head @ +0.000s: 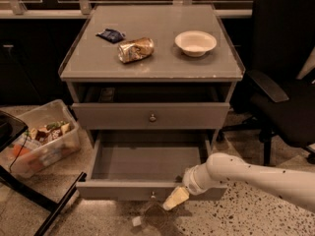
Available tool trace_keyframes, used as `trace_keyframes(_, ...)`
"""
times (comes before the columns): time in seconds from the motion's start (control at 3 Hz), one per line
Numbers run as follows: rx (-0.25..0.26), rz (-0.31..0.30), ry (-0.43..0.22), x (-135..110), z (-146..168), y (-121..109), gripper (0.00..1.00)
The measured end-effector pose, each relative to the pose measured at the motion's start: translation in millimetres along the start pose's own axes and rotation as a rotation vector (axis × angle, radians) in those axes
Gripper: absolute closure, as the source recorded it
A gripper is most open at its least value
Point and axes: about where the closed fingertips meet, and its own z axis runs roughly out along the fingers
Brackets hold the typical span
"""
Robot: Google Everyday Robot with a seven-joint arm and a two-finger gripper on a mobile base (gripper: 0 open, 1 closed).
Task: Open middle drawer
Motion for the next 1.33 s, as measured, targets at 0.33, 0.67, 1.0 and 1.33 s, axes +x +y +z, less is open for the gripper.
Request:
trace_keyframes(0.33, 0.034, -0.041, -0.07, -30.2, -26.9, -12.5, 0.0)
trace_keyframes(0.67, 0.042, -0.044, -0.125, -55.7, -44.7, -36.1, 0.0)
trace_keyframes(1.0, 0.019, -0.007, -0.162, -69.0, -43.7, -71.8, 0.19)
trace_keyframes(1.33, -0.022, 0.042, -0.195, -63.0, -28.4, -99.1, 0.42)
